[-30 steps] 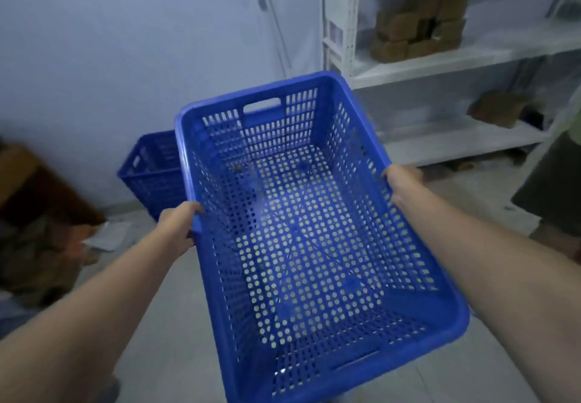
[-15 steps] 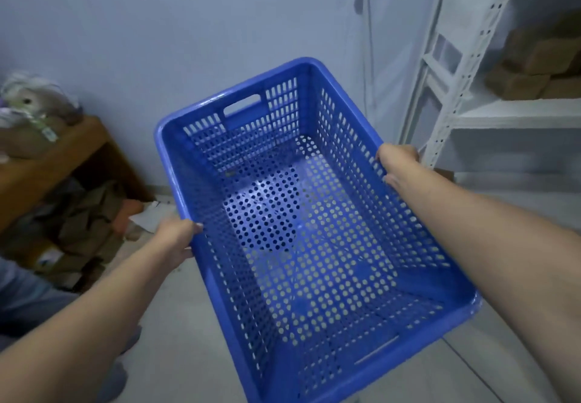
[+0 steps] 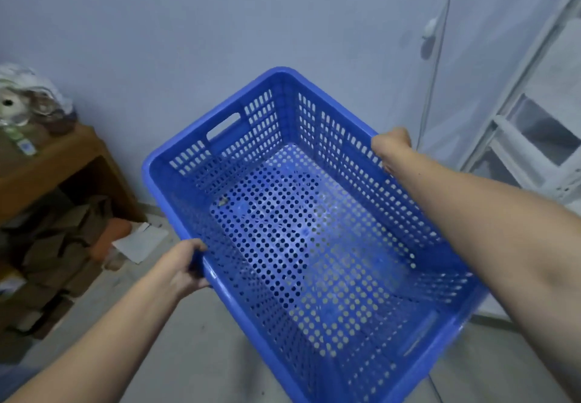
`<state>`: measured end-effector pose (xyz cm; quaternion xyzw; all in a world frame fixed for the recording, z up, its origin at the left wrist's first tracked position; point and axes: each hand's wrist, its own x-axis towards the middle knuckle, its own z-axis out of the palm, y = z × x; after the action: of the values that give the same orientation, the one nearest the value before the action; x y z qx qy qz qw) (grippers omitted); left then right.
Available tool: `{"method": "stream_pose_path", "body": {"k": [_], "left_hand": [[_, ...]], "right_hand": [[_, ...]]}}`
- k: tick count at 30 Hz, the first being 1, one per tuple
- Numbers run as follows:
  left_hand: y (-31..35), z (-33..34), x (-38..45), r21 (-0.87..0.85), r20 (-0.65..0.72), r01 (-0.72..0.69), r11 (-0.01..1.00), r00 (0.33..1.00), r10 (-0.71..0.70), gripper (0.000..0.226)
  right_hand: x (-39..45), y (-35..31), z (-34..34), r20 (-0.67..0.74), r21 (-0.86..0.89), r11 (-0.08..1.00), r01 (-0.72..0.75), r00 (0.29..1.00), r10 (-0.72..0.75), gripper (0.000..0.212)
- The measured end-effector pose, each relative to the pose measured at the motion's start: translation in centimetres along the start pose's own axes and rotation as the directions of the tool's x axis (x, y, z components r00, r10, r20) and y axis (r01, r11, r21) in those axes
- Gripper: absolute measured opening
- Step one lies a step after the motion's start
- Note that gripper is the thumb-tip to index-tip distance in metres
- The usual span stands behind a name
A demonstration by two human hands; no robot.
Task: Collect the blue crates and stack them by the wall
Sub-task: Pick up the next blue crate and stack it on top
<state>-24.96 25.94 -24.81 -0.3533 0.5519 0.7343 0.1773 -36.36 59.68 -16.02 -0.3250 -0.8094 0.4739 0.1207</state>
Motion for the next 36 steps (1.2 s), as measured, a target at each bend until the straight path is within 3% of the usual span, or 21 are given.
{"method": "stream_pose_path", "body": {"k": [1,4,7,9,12,17,21,27,30,36], "left_hand": [[1.2,0.6,1.1,-0.015,-0.006,0.01,1.0,1.0,-0.01,0.014],[4.3,2.4,4.4,-0.083,-0.043,0.021,0.996,0.999,-0.025,0.013],[6.8,4.4,8.3,-0.113,-0.065,0.04,0.993,0.997,-0.048,0.017],[8.0,6.0,10.7,-0.153,-0.086,0.051,0.987,0.994,-0.065,0.018],[9.6,8.6,15.2,-0.252,-0.139,0.074,0.965,0.984,-0.112,0.018],[13.8,11.2,21.1,-0.357,-0.175,0.078,0.931,0.973,-0.148,0.021],[16.8,11.3,25.3,-0.336,-0.218,0.062,0.94,0.966,-0.142,0.021],[19.1,9.9,31.2,-0.392,-0.194,0.174,0.903,0.944,-0.266,0.024],[19.3,9.2,33.0,-0.372,-0.169,0.252,0.893,0.928,-0.332,0.024],[20.8,8.2,34.5,-0.211,-0.067,0.399,0.892,0.905,-0.421,0.024]], "right_hand": [[1.7,-1.2,1.2,-0.006,-0.056,0.998,0.013,1.0,-0.013,0.004],[5.8,-5.4,5.4,-0.006,-0.175,0.981,0.088,0.996,-0.09,0.021],[11.3,-9.5,9.8,0.058,-0.284,0.936,0.208,0.978,-0.2,0.009],[15.5,-11.6,13.1,0.116,-0.352,0.895,0.275,0.961,-0.25,0.011],[20.9,-14.0,18.7,0.224,-0.39,0.855,0.341,0.936,-0.271,0.015],[27.6,-18.2,27.2,0.266,-0.4,0.835,0.378,0.919,-0.289,0.028],[30.3,-20.5,33.4,0.34,-0.421,0.78,0.463,0.878,-0.337,0.015],[33.1,-19.6,41.6,0.557,-0.464,0.725,0.509,0.804,-0.208,0.042],[33.6,-17.9,45.3,0.521,-0.508,0.66,0.553,0.808,-0.276,0.045],[31.9,-15.0,47.2,0.459,-0.514,0.656,0.553,0.823,-0.334,0.058]]}}
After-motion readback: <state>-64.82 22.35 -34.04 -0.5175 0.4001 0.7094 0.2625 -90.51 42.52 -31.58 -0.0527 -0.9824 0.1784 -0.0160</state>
